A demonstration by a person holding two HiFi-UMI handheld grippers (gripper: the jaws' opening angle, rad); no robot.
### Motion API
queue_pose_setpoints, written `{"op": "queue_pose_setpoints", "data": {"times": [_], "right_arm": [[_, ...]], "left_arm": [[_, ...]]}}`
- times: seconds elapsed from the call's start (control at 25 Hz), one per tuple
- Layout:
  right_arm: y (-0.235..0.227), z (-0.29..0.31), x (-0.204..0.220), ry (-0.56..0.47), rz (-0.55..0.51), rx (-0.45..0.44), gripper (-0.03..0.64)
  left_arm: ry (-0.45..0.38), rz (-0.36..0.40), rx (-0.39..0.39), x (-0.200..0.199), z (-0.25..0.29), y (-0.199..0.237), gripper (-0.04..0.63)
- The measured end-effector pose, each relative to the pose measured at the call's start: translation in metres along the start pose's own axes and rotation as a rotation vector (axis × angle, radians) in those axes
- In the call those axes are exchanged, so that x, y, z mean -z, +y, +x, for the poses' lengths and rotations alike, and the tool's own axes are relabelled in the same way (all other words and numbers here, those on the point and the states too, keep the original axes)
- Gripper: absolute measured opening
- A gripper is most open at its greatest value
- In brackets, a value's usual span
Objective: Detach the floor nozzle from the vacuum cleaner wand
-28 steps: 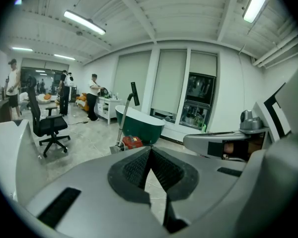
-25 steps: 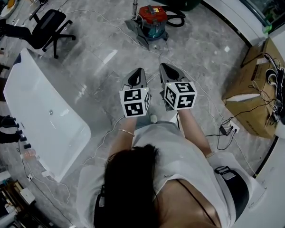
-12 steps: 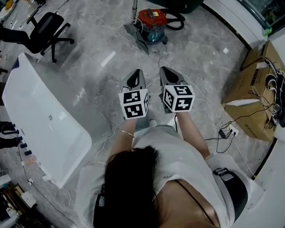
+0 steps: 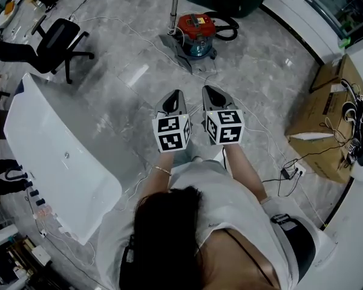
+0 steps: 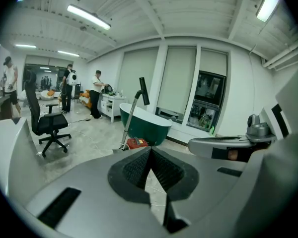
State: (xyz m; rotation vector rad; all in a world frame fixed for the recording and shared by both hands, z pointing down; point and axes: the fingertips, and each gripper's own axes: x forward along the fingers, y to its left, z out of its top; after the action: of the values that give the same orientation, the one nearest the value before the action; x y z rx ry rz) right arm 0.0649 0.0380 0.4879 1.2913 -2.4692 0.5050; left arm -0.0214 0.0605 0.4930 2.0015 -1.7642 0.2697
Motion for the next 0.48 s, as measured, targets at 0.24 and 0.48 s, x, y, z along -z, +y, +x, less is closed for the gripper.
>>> {"op": "queue_pose_setpoints", "data": {"times": [0.24,0.48], "right_arm": [[-0.001,0.033,-0.016,0.003,0.004,0.004,0.015],[-0.004,0.057,-0.026,0.015,0.006,0.005,0.015]], "left_arm": [[0.001,-0.001,0.01,-0.019,0.027,0.017,0.003],[0.0,0.0,0.028,-0.035,0.049,0.028,0.003]]}}
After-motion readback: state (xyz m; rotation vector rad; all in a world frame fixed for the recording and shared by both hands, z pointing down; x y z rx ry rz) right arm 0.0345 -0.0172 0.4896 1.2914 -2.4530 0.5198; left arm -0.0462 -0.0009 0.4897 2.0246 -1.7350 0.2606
